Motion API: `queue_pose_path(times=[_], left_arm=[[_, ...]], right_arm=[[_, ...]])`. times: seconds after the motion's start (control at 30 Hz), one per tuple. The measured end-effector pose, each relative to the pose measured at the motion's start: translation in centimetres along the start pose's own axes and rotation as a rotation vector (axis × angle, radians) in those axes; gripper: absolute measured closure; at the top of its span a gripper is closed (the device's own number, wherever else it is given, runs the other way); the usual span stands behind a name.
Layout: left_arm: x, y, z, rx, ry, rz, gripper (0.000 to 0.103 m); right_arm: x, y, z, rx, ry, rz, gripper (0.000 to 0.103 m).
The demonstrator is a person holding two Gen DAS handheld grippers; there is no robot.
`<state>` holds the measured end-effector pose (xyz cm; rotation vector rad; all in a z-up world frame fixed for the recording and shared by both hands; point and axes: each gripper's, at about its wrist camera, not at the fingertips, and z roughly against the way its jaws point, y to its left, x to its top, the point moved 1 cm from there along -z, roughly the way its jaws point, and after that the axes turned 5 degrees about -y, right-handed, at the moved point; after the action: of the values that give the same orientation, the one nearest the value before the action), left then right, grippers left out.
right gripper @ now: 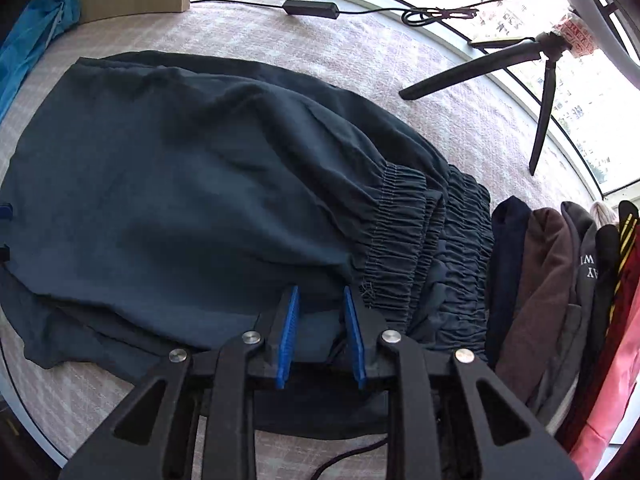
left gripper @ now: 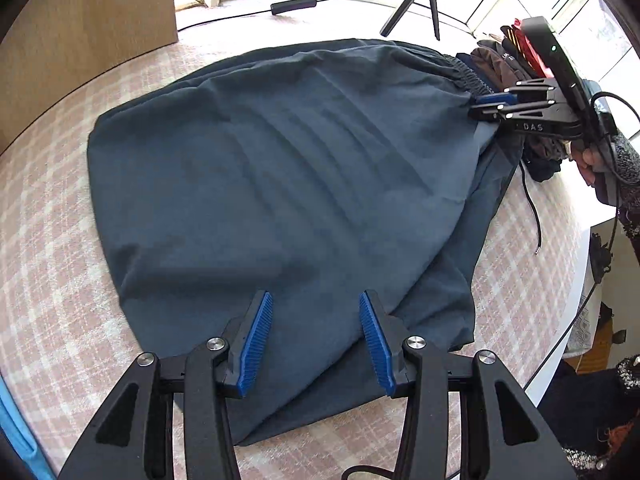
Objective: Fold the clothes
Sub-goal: 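Grasp the folded pants edge with both tools and lift it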
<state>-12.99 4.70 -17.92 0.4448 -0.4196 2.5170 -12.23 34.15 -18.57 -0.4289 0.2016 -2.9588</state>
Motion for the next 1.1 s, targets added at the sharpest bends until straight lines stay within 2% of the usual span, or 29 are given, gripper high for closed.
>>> queue_pose_path(times=[0.1,0.2,0.27,0.37,0.47,0.53,0.63,0.77,0.8,0.83,0.87,0.93,1.07,1.1], left_arm=[[-0.3,4.8,2.6,0.068,-0.011,0.094,0.059],[-0.2,9.3,4.1,0.102,-0.007,0.172,0.059],[0.2,11.6,4.7,0.118,-0.006,0.180,0.059],[1.2,13.5,4.5,0.107,0.005,0.133,0.059],[2.0,13.9,3.2,0.071,0.039,0.058,0.059],[2.6,13.8,2.3,0.052,0.057,0.014,0.059],[3.3,14.4,1.9,-0.002,0.066,0.003,0.059],[5.0,15.6,1.0,-0.047,0.075,0.017,0.058],[5.4,15.8,0.6,-0.057,0.082,0.027,0.058],[5.9,16.0,0.1,-0.065,0.090,0.033,0.058],[6.3,16.0,-0.4,-0.061,0.094,0.031,0.058],[7.1,15.7,-1.0,-0.046,0.091,0.013,0.056],[8.0,14.8,-1.4,-0.084,0.096,0.014,0.057],[8.1,14.5,-1.4,-0.089,0.095,0.006,0.063]], right_arm=[[0.0,-1.9,0.8,0.081,-0.015,-0.120,0.081],[0.8,-0.2,4.8,0.063,-0.114,-0.118,0.080],[1.1,3.2,7.4,0.170,-0.174,-0.087,0.080],[1.0,11.0,9.7,0.366,-0.245,-0.037,0.074],[1.0,19.7,9.2,0.525,-0.257,-0.003,0.074],[1.3,24.0,7.3,0.522,-0.239,0.002,0.074],[0.7,27.8,4.0,0.469,-0.098,-0.021,0.074],[-0.9,29.7,7.2,0.483,-0.196,-0.051,0.071],[-1.1,30.7,7.6,0.476,-0.206,-0.032,0.068],[-1.4,31.6,8.0,0.469,-0.216,-0.013,0.058],[-1.6,32.5,8.4,0.461,-0.225,0.006,0.054],[-1.6,33.8,8.0,0.412,-0.219,0.039,0.054],[-1.7,36.4,7.1,0.315,-0.215,0.095,0.054],[-1.7,36.8,6.9,0.289,-0.220,0.107,0.054]])
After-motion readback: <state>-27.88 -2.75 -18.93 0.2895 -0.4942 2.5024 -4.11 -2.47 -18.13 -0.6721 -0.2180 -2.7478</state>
